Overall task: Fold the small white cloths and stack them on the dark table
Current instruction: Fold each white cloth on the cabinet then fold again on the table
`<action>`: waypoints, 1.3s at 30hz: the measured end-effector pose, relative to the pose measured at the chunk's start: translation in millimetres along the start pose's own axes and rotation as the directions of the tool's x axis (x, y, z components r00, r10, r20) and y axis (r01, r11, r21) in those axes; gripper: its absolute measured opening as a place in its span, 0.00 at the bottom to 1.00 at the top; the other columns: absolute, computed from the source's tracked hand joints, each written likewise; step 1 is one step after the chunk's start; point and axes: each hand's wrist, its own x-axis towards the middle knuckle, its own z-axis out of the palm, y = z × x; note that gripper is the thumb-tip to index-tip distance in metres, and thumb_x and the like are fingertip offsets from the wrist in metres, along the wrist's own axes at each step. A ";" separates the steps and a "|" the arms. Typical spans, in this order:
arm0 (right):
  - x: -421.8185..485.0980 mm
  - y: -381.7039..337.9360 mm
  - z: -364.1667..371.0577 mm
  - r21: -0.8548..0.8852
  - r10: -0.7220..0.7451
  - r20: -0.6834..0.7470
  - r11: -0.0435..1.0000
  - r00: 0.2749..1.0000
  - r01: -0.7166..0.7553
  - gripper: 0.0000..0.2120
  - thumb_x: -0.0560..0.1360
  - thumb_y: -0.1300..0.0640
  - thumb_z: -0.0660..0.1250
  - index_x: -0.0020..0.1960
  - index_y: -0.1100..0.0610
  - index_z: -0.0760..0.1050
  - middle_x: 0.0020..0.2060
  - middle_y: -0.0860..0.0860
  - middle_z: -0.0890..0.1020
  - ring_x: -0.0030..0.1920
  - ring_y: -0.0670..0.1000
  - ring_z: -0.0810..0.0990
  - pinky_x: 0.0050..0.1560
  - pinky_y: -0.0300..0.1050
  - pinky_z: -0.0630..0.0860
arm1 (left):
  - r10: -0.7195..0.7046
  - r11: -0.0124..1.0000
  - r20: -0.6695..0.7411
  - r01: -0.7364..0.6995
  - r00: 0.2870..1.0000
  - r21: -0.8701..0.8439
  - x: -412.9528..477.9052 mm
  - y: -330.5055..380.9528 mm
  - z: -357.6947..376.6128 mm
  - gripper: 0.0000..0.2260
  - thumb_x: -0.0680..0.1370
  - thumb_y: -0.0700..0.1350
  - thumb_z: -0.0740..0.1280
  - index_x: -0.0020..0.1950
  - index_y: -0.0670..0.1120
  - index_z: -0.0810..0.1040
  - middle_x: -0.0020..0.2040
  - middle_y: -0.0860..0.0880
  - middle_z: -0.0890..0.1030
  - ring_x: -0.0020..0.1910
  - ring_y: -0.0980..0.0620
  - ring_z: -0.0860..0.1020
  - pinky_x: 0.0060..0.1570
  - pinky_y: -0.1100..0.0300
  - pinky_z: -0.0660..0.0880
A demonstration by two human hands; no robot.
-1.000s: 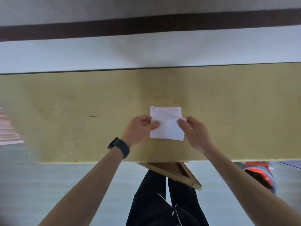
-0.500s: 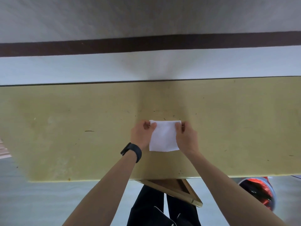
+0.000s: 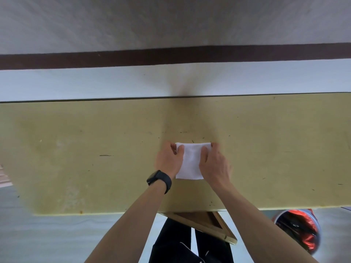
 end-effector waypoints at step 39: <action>27.0 11.7 -17.6 0.378 0.197 0.290 0.875 0.937 -0.301 0.11 0.70 0.54 0.68 0.52 0.54 0.78 0.42 0.48 0.81 0.44 0.52 0.80 0.41 0.45 0.75 | -0.350 0.937 -0.046 0.349 0.936 -0.025 -16.4 21.4 27.9 0.17 0.74 0.52 0.67 0.59 0.45 0.74 0.54 0.46 0.80 0.54 0.42 0.78 0.58 0.45 0.76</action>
